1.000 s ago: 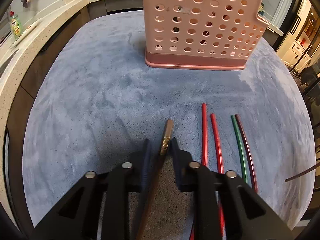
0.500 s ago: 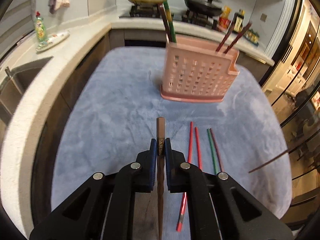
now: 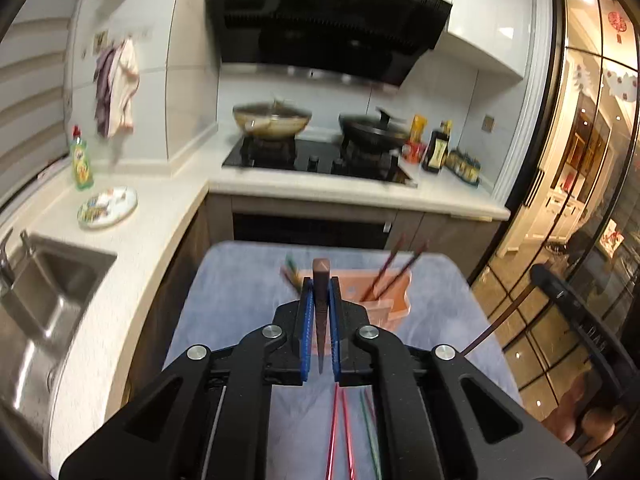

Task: Organize utensils
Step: 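Carry both brown chopsticks into the pink holder and open both tools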

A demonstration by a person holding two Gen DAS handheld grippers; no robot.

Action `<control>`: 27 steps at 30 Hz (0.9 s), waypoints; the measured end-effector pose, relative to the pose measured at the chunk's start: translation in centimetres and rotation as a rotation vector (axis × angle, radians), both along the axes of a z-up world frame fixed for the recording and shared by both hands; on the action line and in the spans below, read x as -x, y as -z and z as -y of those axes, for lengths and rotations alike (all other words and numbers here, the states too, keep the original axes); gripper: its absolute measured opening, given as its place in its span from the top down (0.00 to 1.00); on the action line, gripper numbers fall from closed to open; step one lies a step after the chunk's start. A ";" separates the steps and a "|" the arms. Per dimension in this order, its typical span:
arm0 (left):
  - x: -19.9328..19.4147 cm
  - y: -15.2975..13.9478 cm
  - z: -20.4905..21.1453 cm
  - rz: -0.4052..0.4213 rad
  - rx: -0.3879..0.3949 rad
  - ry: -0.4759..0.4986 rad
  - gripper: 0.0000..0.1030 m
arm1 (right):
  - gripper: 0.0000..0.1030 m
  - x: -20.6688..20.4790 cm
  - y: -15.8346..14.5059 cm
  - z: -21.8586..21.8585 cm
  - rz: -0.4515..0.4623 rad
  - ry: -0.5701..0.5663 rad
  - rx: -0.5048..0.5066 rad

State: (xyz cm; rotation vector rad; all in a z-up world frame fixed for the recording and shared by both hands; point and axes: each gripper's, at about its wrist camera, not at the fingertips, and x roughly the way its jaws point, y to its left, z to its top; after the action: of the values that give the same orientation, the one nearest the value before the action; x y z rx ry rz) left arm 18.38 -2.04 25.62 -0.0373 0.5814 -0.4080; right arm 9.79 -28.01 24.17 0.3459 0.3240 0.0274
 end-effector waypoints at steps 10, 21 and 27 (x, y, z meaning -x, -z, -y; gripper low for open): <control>-5.9 -4.0 3.6 0.126 0.054 -0.033 0.93 | 0.93 -8.4 -3.5 -0.2 0.075 0.021 -0.006; -10.5 3.1 4.9 0.014 0.028 -0.037 0.93 | 0.93 -13.6 3.0 0.5 -0.071 0.049 0.007; -11.1 6.1 4.9 -0.041 0.005 -0.042 0.82 | 0.86 -13.8 5.4 0.9 -0.130 0.048 0.007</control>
State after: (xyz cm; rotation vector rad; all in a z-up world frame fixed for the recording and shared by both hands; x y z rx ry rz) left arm 29.47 -6.91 19.49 -0.0626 0.6187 -0.3688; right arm 23.64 -28.87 18.76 0.3493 0.4443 -0.0438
